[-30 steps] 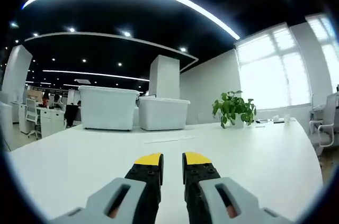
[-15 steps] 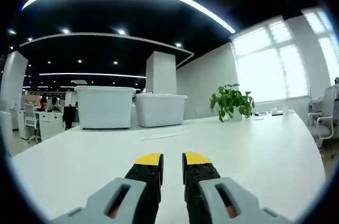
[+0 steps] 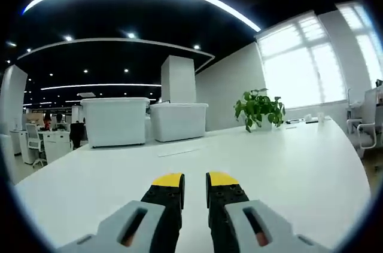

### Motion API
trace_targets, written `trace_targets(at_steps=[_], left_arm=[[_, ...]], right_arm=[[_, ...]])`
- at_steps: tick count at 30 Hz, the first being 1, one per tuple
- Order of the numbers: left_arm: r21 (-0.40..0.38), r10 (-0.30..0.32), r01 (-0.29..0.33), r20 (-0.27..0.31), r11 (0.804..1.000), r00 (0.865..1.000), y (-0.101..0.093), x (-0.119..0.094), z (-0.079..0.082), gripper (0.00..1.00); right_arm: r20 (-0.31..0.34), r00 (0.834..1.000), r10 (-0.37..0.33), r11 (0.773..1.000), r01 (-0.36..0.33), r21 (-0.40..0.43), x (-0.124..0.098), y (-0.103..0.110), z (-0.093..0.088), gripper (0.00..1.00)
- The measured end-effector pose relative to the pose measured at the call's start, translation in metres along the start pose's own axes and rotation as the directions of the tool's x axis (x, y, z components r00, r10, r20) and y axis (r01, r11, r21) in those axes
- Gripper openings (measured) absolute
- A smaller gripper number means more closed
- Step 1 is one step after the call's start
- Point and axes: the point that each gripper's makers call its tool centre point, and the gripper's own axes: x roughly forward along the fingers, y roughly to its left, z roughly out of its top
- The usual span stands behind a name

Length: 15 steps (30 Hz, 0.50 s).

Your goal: Clamp the fixed fixture on the desktop, loosen the retaining clip, secure it to the edge of the desk, and tighten the retaining clip.

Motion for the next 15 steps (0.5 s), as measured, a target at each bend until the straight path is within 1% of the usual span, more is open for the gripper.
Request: trace_targets(at_steps=[3,7,12,15], left_arm=[[0.000,-0.004,0.004,-0.002,1.000,1.000,0.001,0.002,-0.001,0.16],[0.000,-0.014,0.014,0.000,1.000,1.000,0.000,0.004,-0.001,0.15],[-0.008,-0.016,0.016,0.009,1.000,1.000,0.000,0.002,0.001,0.15],[-0.011,-0.019,0.019,0.008,1.000,1.000,-0.001,0.002,0.001,0.15]], right_arm=[[-0.014,1.000,0.007,1.000,-0.007,0.013,0.001,0.001,-0.009,0.02],[-0.039,0.999,0.019,0.998,-0.017,0.066,0.003,0.001,-0.024,0.02],[-0.051,0.998,0.032,0.993,-0.025,0.118,0.005,0.006,-0.041,0.02],[-0.053,0.997,0.054,0.990,-0.047,0.136,0.006,0.011,-0.051,0.02]])
